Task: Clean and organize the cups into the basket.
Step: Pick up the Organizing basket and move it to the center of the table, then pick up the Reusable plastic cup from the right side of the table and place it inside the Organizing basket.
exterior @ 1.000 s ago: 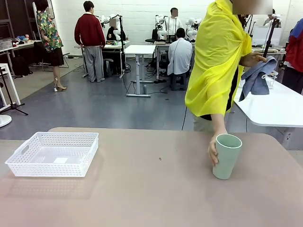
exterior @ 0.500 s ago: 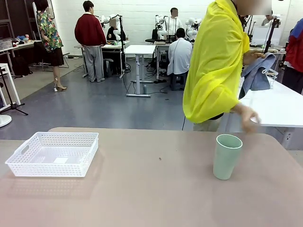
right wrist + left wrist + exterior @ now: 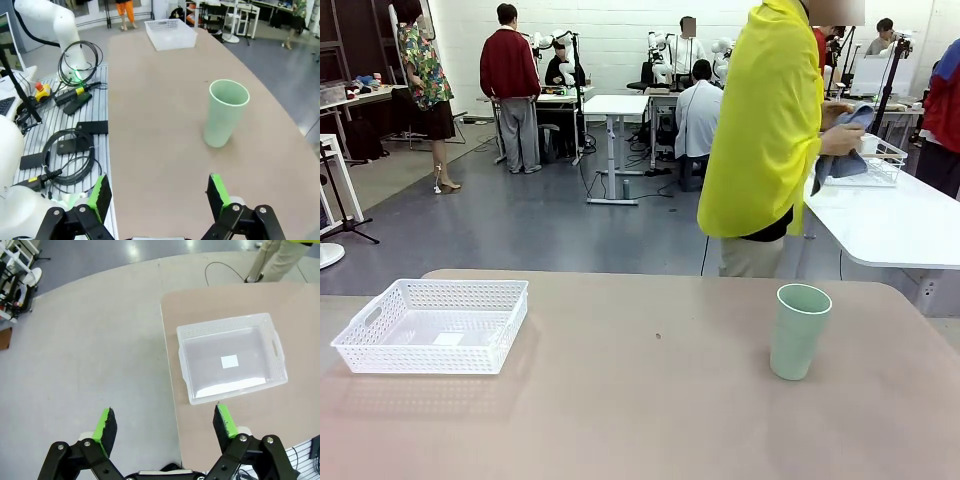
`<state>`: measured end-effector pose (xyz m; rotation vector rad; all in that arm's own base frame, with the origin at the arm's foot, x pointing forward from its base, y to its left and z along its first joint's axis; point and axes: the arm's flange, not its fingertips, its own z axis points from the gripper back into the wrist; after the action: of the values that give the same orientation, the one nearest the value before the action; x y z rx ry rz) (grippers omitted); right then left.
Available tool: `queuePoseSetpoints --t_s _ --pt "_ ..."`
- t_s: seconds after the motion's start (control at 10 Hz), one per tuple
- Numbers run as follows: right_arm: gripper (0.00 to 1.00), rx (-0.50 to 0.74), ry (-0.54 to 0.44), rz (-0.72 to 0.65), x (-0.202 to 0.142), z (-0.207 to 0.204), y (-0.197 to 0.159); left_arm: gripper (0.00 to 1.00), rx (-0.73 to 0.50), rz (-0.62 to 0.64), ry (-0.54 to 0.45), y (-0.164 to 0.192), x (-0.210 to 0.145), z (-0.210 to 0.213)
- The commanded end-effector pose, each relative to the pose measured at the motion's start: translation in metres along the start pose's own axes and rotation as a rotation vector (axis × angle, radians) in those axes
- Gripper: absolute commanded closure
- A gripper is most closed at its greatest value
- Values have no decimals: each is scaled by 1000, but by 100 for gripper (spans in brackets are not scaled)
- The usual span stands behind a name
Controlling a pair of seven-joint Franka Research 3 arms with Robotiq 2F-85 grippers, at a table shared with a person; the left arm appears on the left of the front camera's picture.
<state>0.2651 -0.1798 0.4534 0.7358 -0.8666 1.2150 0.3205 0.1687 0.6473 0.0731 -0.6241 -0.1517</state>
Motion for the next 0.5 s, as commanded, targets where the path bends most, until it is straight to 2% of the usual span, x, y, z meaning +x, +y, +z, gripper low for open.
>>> queuePoseSetpoints --t_s 0.0,0.2,0.4 --pt "0 37 44 13 3 8 -1 0 -28 5 11 7 0 15" --pt "0 9 16 6 2 3 0 0 -17 2 -3 5 -1 5" --pt "0 -10 -91 35 -11 -31 -28 0 -104 20 24 1 18 -24"
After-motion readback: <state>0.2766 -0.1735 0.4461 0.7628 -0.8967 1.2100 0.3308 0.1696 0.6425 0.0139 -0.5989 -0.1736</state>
